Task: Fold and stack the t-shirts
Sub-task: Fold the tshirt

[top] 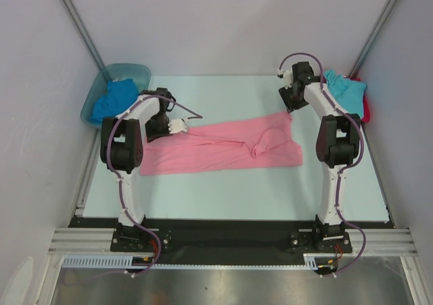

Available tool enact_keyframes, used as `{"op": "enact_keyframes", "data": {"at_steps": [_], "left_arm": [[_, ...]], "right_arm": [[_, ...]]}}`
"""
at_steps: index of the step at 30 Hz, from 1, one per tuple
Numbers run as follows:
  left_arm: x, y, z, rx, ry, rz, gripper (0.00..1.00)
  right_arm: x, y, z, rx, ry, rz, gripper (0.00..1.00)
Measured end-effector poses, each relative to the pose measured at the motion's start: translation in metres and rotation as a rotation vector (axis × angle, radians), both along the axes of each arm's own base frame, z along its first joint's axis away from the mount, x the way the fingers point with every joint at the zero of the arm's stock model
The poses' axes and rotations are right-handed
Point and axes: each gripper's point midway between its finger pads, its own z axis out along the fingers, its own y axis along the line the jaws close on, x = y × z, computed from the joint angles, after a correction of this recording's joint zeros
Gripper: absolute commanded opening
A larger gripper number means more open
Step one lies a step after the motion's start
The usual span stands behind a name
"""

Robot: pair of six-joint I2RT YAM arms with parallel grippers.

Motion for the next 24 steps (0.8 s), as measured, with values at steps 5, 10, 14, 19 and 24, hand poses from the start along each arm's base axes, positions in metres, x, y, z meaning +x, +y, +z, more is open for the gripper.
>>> {"op": "enact_keyframes", "data": {"at_steps": [5, 10, 14, 19, 24], "left_arm": [[0.004, -0.0019, 0.0027, -0.003, -0.013, -0.005, 0.0], [0.0048, -0.0023, 0.0033, -0.002, -0.015, -0.009, 0.24], [0.0054, -0.002, 0.0039, 0.0, -0.016, -0.012, 0.52], [0.0056, -0.0023, 0.0043, -0.001, -0.019, -0.005, 0.61], [0.0055, -0.0022, 0.0038, 0.0, -0.018, -0.004, 0.55]], "right_arm": [[0.0, 0.0004, 0.0, 0.0, 0.0, 0.0, 0.47], [0.0005, 0.0002, 0.0007, -0.001, -0.002, 0.0, 0.47], [0.0012, -0.0005, 0.0018, -0.005, -0.005, -0.002, 0.47], [0.0015, -0.0008, 0.0022, -0.006, -0.007, -0.003, 0.47], [0.0015, -0.0007, 0.0022, -0.006, -0.007, -0.003, 0.47]]}}
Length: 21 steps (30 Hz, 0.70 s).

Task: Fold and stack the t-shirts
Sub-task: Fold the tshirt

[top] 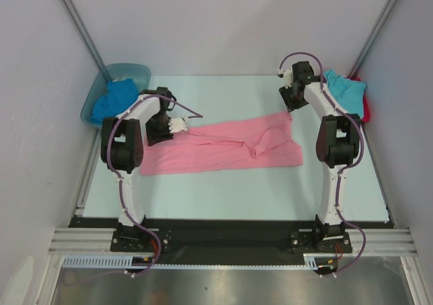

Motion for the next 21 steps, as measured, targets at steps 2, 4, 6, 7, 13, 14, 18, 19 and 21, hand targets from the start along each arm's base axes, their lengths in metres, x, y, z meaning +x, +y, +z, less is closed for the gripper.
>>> {"op": "enact_keyframes", "data": {"at_steps": [2, 4, 6, 7, 13, 14, 18, 19, 21], "left_arm": [[0.0, 0.0, -0.001, 0.0, 0.003, 0.001, 0.52], [-0.001, 0.0, -0.003, 0.001, 0.007, 0.001, 0.5], [-0.001, 0.0, -0.005, 0.002, 0.014, 0.001, 0.49], [-0.001, 0.0, -0.006, 0.002, 0.017, 0.001, 0.49], [-0.002, 0.0, -0.012, 0.004, 0.031, 0.002, 0.38], [-0.002, 0.0, -0.012, 0.004, 0.032, 0.001, 0.35], [-0.002, 0.0, -0.012, 0.003, 0.031, 0.004, 0.15], [-0.002, 0.0, -0.012, 0.003, 0.031, 0.004, 0.13], [-0.002, 0.0, -0.012, 0.003, 0.03, 0.003, 0.04]], "right_arm": [[0.0, 0.0, 0.0, 0.0, 0.0, 0.0, 0.46], [0.0, 0.0, 0.0, -0.004, 0.0, -0.002, 0.46], [0.0, 0.0, 0.0, -0.006, -0.001, -0.002, 0.46], [0.0, 0.0, 0.0, -0.006, -0.001, -0.002, 0.46], [0.0, -0.001, 0.0, -0.013, -0.001, -0.004, 0.46], [0.0, -0.001, 0.0, -0.013, -0.001, -0.004, 0.45], [0.0, -0.001, 0.0, -0.015, -0.002, -0.005, 0.45], [0.0, -0.001, 0.0, -0.015, -0.002, -0.005, 0.45], [0.0, -0.001, 0.0, -0.016, -0.002, -0.005, 0.45]]}}
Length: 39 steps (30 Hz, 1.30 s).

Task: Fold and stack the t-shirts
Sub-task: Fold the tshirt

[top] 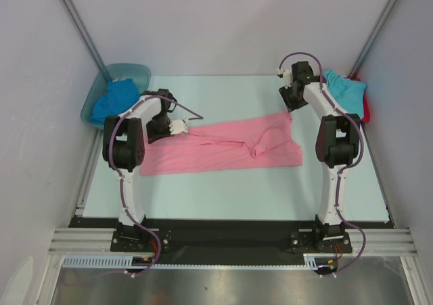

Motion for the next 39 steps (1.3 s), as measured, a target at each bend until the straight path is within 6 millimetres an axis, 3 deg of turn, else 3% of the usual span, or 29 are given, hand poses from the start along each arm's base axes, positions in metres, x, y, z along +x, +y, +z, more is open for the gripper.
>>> {"op": "enact_keyframes", "data": {"at_steps": [14, 26, 39], "left_arm": [[0.001, 0.0, 0.002, -0.001, -0.007, 0.0, 0.0], [0.005, 0.0, 0.039, -0.008, -0.096, -0.001, 0.0], [-0.02, 0.002, 0.047, -0.011, -0.028, -0.024, 0.0]], "right_arm": [[0.0, -0.001, 0.0, -0.004, -0.002, -0.002, 0.46], [0.001, -0.002, 0.001, -0.01, -0.005, 0.004, 0.46], [0.002, -0.008, 0.001, -0.018, -0.008, 0.0, 0.46]]}}
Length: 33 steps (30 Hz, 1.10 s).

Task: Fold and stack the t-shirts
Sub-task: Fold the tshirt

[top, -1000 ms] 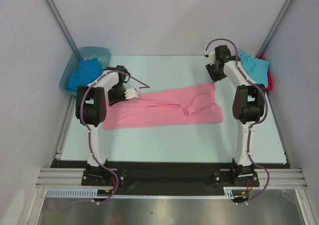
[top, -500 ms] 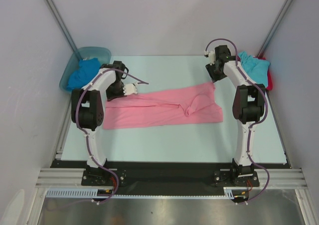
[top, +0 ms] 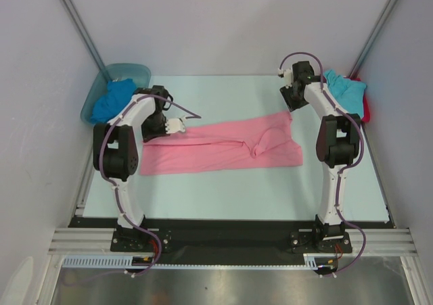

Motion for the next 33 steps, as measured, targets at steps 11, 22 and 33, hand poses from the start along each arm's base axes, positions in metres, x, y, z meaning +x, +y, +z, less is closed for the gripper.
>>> {"op": "enact_keyframes", "data": {"at_steps": [11, 22, 33], "left_arm": [[-0.03, 0.001, -0.004, 0.013, 0.092, -0.049, 0.0], [-0.043, -0.005, -0.012, 0.021, 0.142, -0.076, 0.0], [-0.079, 0.006, -0.034, 0.114, 0.286, -0.118, 0.41]], "right_arm": [[0.0, -0.003, 0.0, -0.009, -0.001, -0.006, 0.46], [0.0, -0.004, 0.0, -0.015, -0.001, -0.001, 0.46], [0.0, -0.006, 0.0, -0.018, 0.0, 0.001, 0.49]]}}
